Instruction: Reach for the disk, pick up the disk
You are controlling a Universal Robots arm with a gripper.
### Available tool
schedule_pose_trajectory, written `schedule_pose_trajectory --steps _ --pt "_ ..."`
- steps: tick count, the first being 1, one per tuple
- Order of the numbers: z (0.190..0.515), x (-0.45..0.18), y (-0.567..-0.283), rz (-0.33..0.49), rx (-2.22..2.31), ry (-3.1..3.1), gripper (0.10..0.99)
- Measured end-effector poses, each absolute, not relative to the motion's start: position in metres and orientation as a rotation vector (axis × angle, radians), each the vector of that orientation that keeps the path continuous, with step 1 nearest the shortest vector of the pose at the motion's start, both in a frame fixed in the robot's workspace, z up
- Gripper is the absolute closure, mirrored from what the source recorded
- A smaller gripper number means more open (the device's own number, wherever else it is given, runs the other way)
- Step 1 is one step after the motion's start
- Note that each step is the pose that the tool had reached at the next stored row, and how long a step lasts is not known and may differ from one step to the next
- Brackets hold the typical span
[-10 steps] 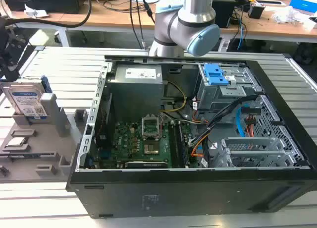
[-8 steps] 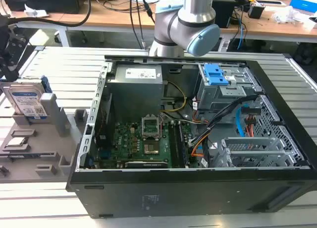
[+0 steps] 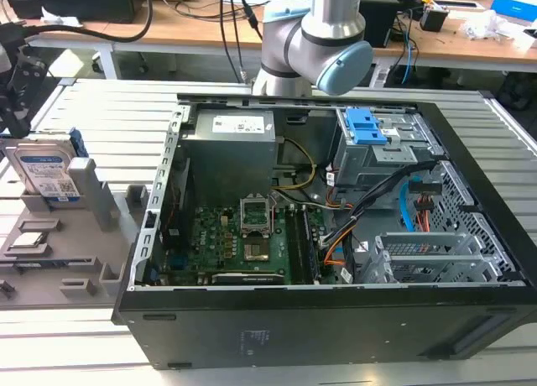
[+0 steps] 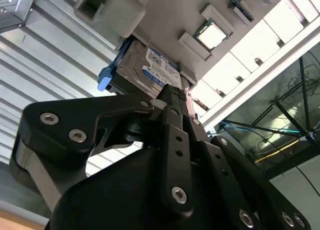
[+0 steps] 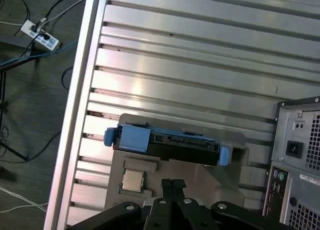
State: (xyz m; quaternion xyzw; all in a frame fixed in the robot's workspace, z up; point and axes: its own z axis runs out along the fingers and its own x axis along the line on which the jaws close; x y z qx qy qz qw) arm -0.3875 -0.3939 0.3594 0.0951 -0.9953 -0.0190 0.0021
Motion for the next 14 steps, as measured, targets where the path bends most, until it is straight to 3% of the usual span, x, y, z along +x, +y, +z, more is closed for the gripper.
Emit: schedule_pose_trajectory --steps 14 --pt "0.3594 -0.3875 -0.3939 -0.058 0.776 -3.033 0.980"
